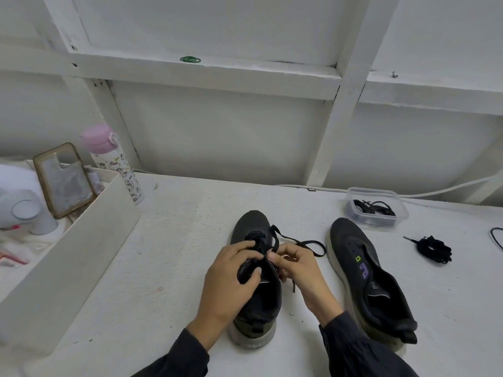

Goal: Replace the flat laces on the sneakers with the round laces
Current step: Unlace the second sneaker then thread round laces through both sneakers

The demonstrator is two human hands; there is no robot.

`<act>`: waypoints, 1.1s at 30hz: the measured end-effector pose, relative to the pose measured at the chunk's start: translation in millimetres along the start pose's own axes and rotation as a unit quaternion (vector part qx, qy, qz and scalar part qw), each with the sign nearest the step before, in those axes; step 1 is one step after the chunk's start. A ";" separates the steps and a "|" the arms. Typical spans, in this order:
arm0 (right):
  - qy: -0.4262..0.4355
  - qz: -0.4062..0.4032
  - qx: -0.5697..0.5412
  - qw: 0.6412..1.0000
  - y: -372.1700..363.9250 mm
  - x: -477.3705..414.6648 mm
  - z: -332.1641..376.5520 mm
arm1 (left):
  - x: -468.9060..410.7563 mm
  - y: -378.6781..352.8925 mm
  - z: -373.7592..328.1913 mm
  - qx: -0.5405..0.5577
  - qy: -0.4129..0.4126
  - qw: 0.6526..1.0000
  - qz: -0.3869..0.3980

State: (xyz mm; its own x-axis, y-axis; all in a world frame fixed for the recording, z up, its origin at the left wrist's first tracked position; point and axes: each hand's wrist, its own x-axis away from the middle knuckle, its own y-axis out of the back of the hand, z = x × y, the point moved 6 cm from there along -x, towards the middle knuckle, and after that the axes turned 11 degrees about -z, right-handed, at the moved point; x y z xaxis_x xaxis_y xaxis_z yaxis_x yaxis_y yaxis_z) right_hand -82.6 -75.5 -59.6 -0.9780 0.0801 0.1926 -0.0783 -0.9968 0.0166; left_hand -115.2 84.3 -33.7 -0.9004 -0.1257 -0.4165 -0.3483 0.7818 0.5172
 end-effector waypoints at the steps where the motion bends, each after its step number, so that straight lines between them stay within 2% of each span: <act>1: 0.004 -0.003 0.001 1.000 -1.5 -0.1 0.2 | -3.9 -1.4 -1.1 -0.029 -0.009 1.000 0.007; 6: 0.028 -0.010 0.026 0.999 -5.6 0.5 -1.2 | -19.2 -12.1 -1.0 -0.104 -0.022 0.993 0.056; 13: 0.026 -0.013 0.027 0.999 -6.9 -1.3 -5.1 | -19.5 -20.3 0.9 -0.089 -0.070 0.993 0.030; 20: 0.058 -0.029 0.104 0.992 -15.6 -4.2 -8.0 | -18.0 -25.1 0.5 -0.099 -0.081 0.991 0.044; 23: 0.032 -0.052 0.051 0.997 -12.8 -4.0 -7.0 | -16.9 -23.1 4.9 -0.051 -0.038 0.997 0.035; 26: 0.003 -0.098 -0.007 0.995 0.3 -3.1 -6.9 | -12.7 -14.5 11.5 0.055 0.042 0.998 0.002; 30: 0.008 -0.126 0.090 0.988 22.0 -0.2 -10.6 | -2.0 -0.8 32.3 0.189 0.181 0.964 -0.039; 33: 0.028 -0.114 0.126 0.985 24.0 4.2 -6.2 | 1.0 1.0 41.9 0.167 0.167 0.972 -0.001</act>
State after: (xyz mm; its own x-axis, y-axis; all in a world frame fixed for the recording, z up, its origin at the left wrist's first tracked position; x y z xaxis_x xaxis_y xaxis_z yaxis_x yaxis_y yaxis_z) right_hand -89.7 -99.1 -64.5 -0.9505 0.2939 0.1010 -0.2529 -0.9204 0.2982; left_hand -105.5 110.6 -65.0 -0.9539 -0.2744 -0.1218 -0.2957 0.9292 0.2219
